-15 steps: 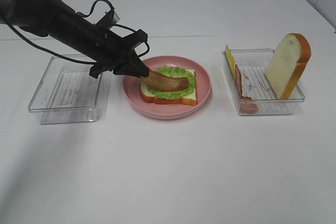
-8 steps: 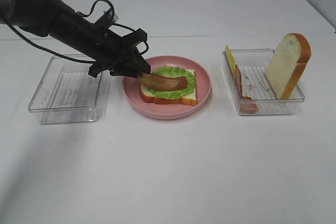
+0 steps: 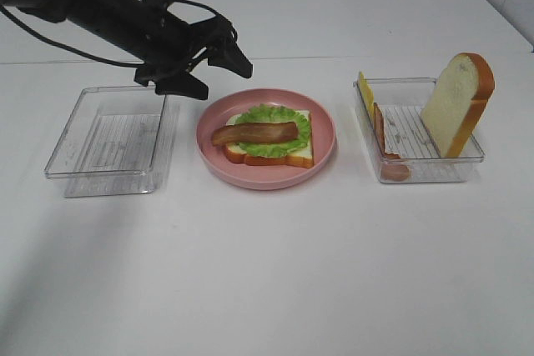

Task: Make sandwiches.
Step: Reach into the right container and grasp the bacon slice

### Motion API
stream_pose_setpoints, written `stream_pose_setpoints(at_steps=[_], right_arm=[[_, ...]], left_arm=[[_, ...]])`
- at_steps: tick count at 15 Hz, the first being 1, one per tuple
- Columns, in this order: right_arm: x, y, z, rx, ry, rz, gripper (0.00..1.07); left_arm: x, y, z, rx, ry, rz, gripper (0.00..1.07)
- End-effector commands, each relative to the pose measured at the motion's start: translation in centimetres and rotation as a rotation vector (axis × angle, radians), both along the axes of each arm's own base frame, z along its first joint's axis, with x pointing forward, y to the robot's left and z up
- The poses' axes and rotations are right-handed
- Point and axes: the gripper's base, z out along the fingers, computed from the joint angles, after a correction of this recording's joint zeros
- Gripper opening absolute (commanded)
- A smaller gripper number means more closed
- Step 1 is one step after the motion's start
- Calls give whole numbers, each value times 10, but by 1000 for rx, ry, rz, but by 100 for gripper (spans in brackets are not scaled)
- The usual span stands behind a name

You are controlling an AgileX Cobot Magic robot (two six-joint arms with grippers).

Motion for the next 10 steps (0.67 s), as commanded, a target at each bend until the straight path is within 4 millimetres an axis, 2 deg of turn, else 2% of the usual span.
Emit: stream_pose_setpoints(at_steps=[1, 2, 5, 6, 9, 10], right_arm=[[-1, 0, 0, -8, -23, 0, 87], [-1, 0, 0, -8, -23, 0, 87], [-1, 0, 0, -8, -23, 0, 87], [-1, 0, 0, -8, -23, 0, 87], [-1, 0, 0, -8, -23, 0, 87], [-1, 0, 0, -8, -23, 0, 87]], left_arm=[[-8, 7, 43, 95, -129, -59, 82], [-9, 11, 50, 117, -151, -67, 82], [-27, 30, 97, 199, -183, -73, 82], [-42, 40, 123, 236, -182, -75, 82], [-84, 56, 180, 307, -201, -71, 82], [-91, 58, 187, 318, -201, -67, 82]])
